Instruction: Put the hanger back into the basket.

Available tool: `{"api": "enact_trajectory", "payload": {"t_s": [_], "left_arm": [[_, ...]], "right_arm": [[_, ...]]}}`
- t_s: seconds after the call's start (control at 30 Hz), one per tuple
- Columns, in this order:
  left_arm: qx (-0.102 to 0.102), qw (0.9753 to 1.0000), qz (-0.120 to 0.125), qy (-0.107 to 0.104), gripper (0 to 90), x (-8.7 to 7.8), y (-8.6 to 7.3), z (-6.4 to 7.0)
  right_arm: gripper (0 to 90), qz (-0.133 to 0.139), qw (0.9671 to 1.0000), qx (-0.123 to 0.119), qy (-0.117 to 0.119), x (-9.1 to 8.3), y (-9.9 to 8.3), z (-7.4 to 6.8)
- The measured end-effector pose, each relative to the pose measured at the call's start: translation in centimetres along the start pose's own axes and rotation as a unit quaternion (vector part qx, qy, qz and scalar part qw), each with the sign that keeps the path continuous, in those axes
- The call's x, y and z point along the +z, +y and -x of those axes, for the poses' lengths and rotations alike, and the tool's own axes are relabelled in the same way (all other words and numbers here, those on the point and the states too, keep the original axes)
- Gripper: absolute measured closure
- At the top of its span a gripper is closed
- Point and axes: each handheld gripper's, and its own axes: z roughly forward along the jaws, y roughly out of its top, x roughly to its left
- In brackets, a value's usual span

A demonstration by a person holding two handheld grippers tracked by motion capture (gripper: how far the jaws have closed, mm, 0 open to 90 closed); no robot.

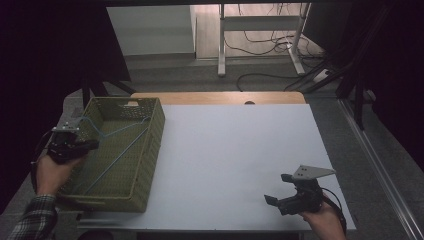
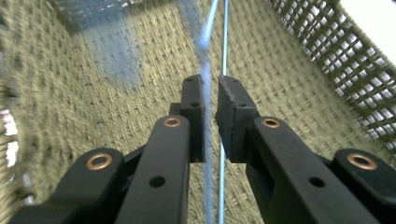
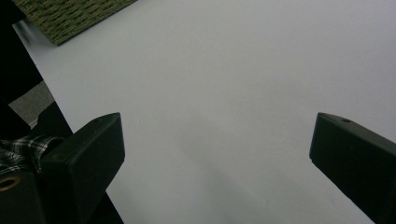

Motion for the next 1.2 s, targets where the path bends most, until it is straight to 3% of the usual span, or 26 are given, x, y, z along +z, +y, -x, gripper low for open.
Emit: {"api": "enact_trajectory", "payload": {"t_s": [0.1,0.17,0.37,0.47,0.7,0.97,1.2], "left_arm": [[0.007,0.9995,0.031,-0.008,67.6,-1.5,-0.1,1.4],[0.014,0.9981,0.055,-0.025,57.1,-2.4,0.0,2.9],[0.035,0.9898,0.113,-0.079,26.2,-3.8,-0.3,8.2],[0.047,0.9861,0.118,-0.107,17.0,-3.7,-0.7,10.6],[0.053,0.9827,0.107,-0.142,5.2,-2.9,-2.6,14.0],[0.081,0.9878,0.084,-0.103,0.2,-1.9,-4.6,16.4],[0.094,0.9875,0.084,-0.094,0.0,-1.2,-5.1,16.6]], "right_arm": [[3.0,0.002,1.0000,0.000,-0.004,-0.2,0.1,-0.1],[2.9,0.004,0.9999,-0.001,-0.009,-0.4,0.2,-0.3],[2.6,0.012,0.9995,0.006,-0.028,-1.1,0.0,-0.6],[1.5,0.006,0.9991,0.006,-0.042,-1.4,-0.2,-0.7],[0.7,0.003,0.9985,0.007,-0.055,-1.8,-0.5,-1.0],[0.0,0.015,0.9977,0.013,-0.064,-2.2,-1.2,-0.6],[0.0,0.004,0.9972,0.020,-0.072,-1.5,-1.8,-0.1]]}}
